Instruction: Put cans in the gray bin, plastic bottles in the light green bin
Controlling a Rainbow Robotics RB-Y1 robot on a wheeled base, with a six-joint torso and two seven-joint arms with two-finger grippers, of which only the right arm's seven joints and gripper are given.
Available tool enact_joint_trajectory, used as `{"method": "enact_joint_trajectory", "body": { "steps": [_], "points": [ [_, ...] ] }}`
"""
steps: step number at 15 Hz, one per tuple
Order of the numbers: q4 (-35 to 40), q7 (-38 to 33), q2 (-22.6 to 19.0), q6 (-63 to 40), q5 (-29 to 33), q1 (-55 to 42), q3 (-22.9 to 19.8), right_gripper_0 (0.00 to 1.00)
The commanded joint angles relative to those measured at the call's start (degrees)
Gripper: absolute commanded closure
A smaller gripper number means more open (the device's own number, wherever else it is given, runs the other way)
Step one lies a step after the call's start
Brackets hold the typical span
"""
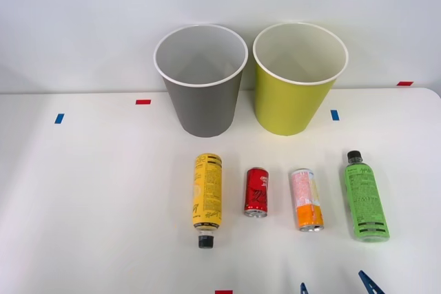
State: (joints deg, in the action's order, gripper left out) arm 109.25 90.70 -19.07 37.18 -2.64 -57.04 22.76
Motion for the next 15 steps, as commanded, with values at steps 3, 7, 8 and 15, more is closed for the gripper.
{"method": "enact_joint_trajectory", "body": {
  "steps": [3, 7, 8, 15],
  "points": [
    [0.0, 0.0, 0.0, 0.0, 0.0, 0.0, 0.0, 0.00],
    [0.0, 0.0, 0.0, 0.0, 0.0, 0.0, 0.0, 0.00],
    [0.0, 0.0, 0.0, 0.0, 0.0, 0.0, 0.0, 0.00],
    [0.0, 0.0, 0.0, 0.0, 0.0, 0.0, 0.0, 0.00]
  ]
}}
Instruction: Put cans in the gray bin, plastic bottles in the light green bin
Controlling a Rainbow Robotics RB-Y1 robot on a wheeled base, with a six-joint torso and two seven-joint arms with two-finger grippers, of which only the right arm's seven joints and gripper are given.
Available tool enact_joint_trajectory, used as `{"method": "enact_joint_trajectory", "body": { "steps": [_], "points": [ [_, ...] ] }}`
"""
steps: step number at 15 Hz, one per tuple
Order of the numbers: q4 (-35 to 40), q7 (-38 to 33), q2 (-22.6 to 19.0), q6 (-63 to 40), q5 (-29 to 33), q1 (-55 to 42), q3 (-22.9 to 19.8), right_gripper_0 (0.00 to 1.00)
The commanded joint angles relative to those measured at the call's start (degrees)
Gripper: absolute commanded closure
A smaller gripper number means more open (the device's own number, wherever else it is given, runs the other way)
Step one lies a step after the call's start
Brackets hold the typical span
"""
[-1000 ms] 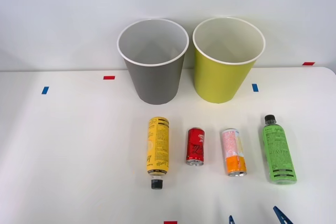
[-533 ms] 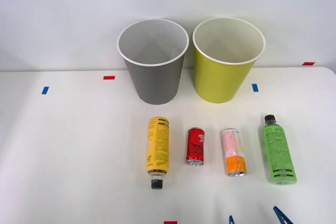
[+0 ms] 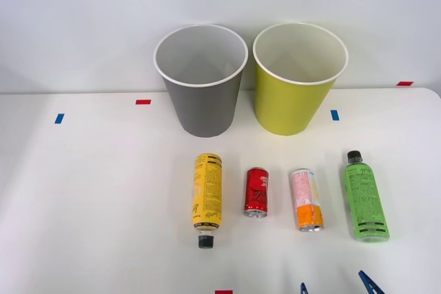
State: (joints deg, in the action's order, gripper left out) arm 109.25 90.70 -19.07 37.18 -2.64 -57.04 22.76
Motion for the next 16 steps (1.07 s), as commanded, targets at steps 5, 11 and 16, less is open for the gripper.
{"method": "enact_joint_trajectory", "body": {
  "steps": [5, 11, 16],
  "points": [
    [0.0, 0.0, 0.0, 0.0, 0.0, 0.0, 0.0, 0.00],
    [0.0, 0.0, 0.0, 0.0, 0.0, 0.0, 0.0, 0.00],
    [0.0, 0.0, 0.0, 0.0, 0.0, 0.0, 0.0, 0.00]
  ]
}}
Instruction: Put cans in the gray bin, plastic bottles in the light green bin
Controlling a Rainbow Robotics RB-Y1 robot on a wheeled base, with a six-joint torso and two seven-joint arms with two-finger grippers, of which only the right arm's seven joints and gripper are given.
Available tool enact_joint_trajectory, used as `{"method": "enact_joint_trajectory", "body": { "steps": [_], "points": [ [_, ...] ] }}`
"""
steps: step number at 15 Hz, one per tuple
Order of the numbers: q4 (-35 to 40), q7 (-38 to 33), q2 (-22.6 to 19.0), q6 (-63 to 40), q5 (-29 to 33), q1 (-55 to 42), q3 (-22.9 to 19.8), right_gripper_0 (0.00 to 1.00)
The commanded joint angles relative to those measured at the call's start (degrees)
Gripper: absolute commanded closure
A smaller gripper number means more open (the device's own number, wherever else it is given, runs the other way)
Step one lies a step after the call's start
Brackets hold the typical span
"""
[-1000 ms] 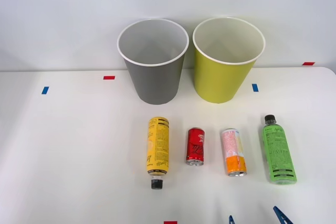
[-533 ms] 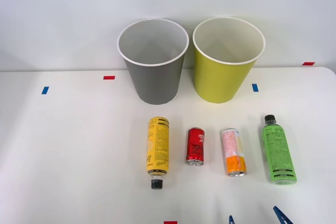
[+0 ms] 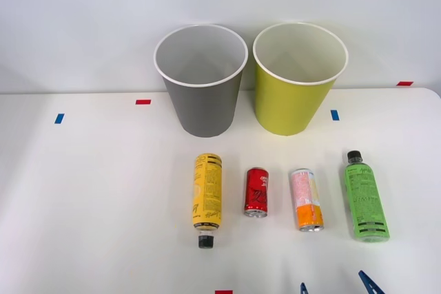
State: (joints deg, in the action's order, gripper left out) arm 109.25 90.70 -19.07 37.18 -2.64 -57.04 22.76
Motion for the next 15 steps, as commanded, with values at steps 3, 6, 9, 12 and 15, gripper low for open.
{"method": "enact_joint_trajectory", "body": {
  "steps": [3, 6, 9, 12, 15],
  "points": [
    [0.0, 0.0, 0.0, 0.0, 0.0, 0.0, 0.0, 0.00],
    [0.0, 0.0, 0.0, 0.0, 0.0, 0.0, 0.0, 0.00],
    [0.0, 0.0, 0.0, 0.0, 0.0, 0.0, 0.0, 0.00],
    [0.0, 0.0, 0.0, 0.0, 0.0, 0.0, 0.0, 0.00],
    [0.0, 0.0, 0.0, 0.0, 0.0, 0.0, 0.0, 0.00]
  ]
}}
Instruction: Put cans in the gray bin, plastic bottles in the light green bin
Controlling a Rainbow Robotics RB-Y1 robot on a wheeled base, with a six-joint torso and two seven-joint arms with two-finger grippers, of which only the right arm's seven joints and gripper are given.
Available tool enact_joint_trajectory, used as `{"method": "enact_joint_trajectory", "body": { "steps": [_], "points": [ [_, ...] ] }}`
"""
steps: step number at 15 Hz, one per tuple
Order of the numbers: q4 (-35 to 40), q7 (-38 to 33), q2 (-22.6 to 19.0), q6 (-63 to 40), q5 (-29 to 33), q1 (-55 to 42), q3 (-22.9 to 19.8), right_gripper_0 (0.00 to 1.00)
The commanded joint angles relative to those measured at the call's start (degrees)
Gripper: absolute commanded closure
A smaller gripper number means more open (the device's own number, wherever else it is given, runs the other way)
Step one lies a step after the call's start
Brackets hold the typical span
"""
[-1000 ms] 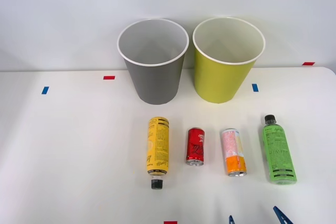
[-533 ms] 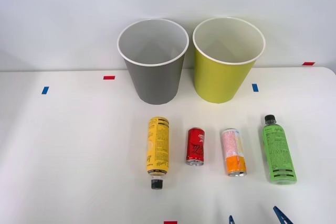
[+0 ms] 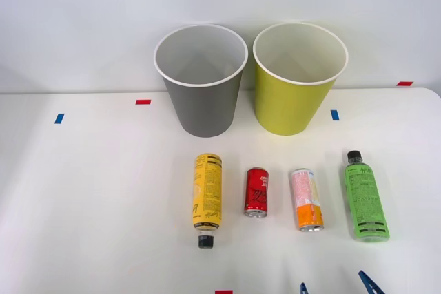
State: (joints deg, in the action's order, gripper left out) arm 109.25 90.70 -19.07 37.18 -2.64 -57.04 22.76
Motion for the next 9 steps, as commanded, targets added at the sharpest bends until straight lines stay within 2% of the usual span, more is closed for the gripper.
{"method": "enact_joint_trajectory", "body": {
  "steps": [1, 4, 9],
  "points": [
    [-2.3, 0.0, 1.1, -1.1, -0.1, 0.8, -0.2, 0.00],
    [-1.1, 0.6, 2.2, 0.0, -0.2, 0.8, -0.5, 0.00],
    [14.2, -0.2, 1.1, -21.1, -1.4, 0.7, -2.8, 0.00]
  ]
}}
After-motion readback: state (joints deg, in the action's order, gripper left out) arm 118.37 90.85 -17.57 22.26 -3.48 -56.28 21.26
